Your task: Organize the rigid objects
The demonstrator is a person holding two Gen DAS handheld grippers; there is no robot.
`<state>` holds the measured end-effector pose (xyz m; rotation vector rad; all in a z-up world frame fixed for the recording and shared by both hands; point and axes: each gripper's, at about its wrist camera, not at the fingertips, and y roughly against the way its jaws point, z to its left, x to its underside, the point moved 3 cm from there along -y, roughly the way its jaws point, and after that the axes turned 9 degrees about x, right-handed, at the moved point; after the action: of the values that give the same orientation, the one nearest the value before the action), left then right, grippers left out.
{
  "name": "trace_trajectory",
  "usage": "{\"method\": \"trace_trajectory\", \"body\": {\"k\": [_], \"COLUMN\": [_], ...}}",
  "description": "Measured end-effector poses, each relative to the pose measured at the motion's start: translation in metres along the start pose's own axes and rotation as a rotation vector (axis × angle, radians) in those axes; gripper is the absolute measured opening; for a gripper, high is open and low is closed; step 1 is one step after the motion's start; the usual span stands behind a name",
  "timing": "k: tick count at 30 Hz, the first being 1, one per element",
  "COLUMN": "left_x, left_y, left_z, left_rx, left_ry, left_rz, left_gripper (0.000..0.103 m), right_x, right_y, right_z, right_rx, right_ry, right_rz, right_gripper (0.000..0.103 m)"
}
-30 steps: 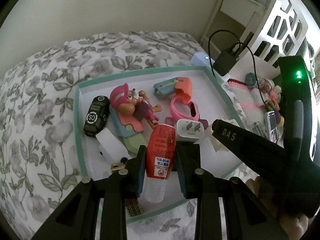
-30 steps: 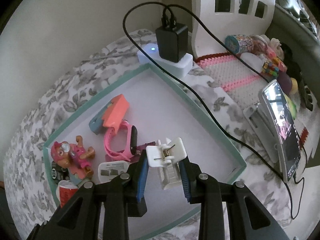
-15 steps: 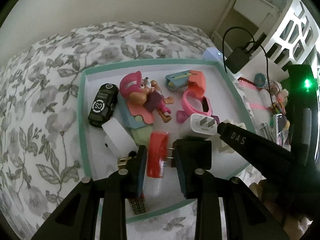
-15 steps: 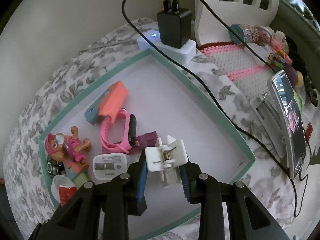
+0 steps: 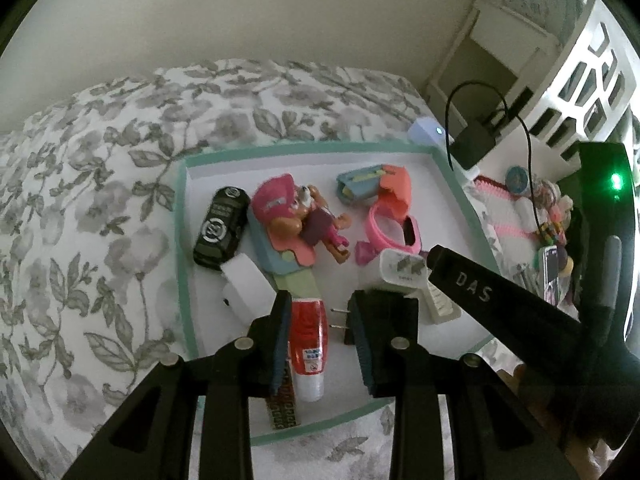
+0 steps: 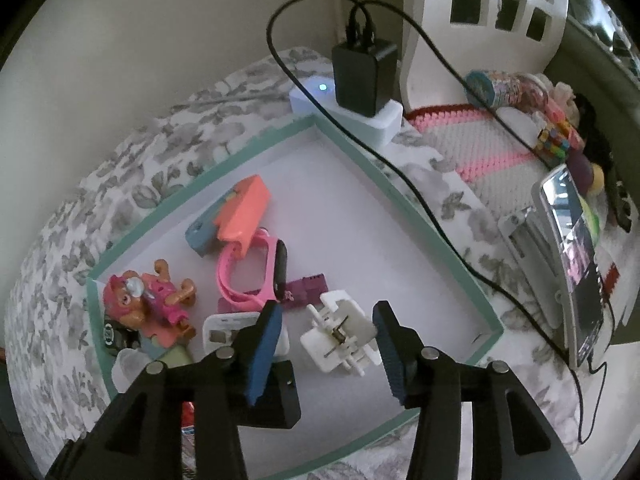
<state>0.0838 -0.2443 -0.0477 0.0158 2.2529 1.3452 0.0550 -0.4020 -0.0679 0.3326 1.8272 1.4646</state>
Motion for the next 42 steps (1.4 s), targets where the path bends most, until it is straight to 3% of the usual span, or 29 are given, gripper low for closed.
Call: {"method": "trace_trajectory", "body": {"k": [2, 5, 7, 9, 11, 19, 22, 23, 27, 30, 36, 42], "left_x": [-0.002, -0.006, -0.009, -0.011, -0.012, 0.000, 0.006, 0.007, 0.008, 0.010, 0.010, 0.009], "left_y": [0.005, 0.014, 0.021, 0.026, 0.029, 0.027, 0.026, 0.025, 0.023, 0.023, 0.026, 0.028], "left_z": [0.004, 0.012, 0.020, 0.032, 0.043, 0.107, 0.121, 0.124, 0.130, 0.135, 0.142, 0.143], "left_rx": [-0.010, -0.043, -0.082, -0.147, -0.188, -0.292, -0.327, -0.337, -0.371, -0.399, -0.425, -0.429], "left_ry": [0.018, 0.046, 0.065, 0.098, 0.132, 0.350, 0.392, 0.400, 0.406, 0.404, 0.417, 0.415], "left_rz": [-0.018, -0.053, -0.077, -0.101, -0.108, -0.054, -0.037, -0.035, -0.024, -0.020, -0.028, -0.038], "left_gripper": [0.031, 0.032, 0.037, 0.049, 0.049, 0.054, 0.065, 0.071, 0.074, 0.087, 0.091, 0.091], "right_x": [-0.001, -0.004, -0.005, -0.006, -0.007, 0.004, 0.006, 0.008, 0.012, 0.014, 0.016, 0.017], "right_y": [0.004, 0.012, 0.018, 0.022, 0.026, 0.026, 0.026, 0.026, 0.025, 0.025, 0.027, 0.029], "right_z": [0.000, 0.005, 0.008, 0.010, 0.013, 0.038, 0.046, 0.049, 0.059, 0.063, 0.068, 0.071], "right_rx": [-0.015, -0.007, -0.005, -0.009, -0.015, -0.086, -0.116, -0.123, -0.118, -0.111, -0.114, -0.113], "right_ry": [-0.002, 0.020, 0.033, 0.040, 0.050, 0.136, 0.164, 0.172, 0.216, 0.242, 0.266, 0.281], "right_rz": [-0.011, -0.040, -0.062, -0.076, -0.090, -0.059, -0.056, -0.054, -0.055, -0.059, -0.071, -0.088], "right_gripper": [0.063, 0.063, 0.063, 0.066, 0.068, 0.069, 0.076, 0.079, 0.081, 0.090, 0.101, 0.103]}}
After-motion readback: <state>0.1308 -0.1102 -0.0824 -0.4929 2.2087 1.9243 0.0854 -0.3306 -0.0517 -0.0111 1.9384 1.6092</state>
